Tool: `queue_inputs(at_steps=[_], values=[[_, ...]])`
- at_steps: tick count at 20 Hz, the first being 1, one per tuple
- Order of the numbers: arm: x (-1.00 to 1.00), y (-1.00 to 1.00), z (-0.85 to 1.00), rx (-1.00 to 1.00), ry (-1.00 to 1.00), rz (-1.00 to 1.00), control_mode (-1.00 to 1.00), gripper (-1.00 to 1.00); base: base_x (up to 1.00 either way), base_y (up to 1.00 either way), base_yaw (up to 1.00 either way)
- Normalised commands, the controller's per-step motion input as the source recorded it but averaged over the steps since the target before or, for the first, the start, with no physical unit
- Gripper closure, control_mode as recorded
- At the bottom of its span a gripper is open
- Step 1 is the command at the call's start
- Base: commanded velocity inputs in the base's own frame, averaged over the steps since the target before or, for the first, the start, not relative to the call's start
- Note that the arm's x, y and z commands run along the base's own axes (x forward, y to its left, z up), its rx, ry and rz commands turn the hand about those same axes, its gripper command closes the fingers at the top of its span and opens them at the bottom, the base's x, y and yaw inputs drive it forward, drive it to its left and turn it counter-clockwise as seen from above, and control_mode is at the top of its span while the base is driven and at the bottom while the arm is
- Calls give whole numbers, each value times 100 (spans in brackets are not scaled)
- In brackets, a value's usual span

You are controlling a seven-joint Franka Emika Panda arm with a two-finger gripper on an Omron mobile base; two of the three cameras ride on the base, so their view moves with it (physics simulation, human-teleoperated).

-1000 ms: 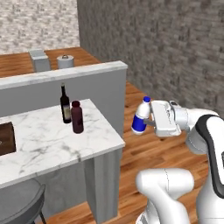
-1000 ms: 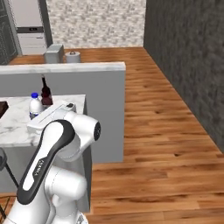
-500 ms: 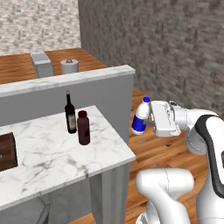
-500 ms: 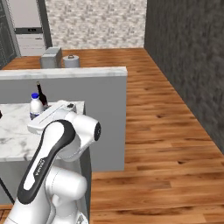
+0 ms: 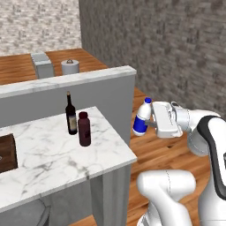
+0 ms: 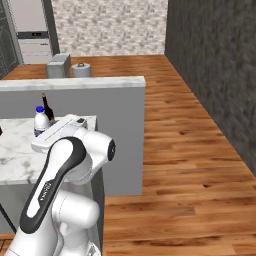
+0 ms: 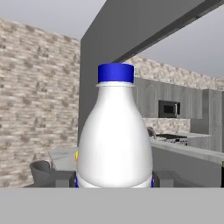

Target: Place the drinks on the dining counter in a tight cluster.

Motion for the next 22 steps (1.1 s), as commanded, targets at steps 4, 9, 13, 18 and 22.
queue_inputs(at_steps=[4,9,13,18,22], values=[[0,0,0,0,0,0,100,100,0,0,0],[14,4,11,-6,13,0,-100,100,5,3,0],[48,13,38,-24,48,0,-100,100,0,0,0],[54,27,13,-29,61,0,-100,100,0,0,0],[46,9,-31,-18,24,0,-100,100,0,0,0]])
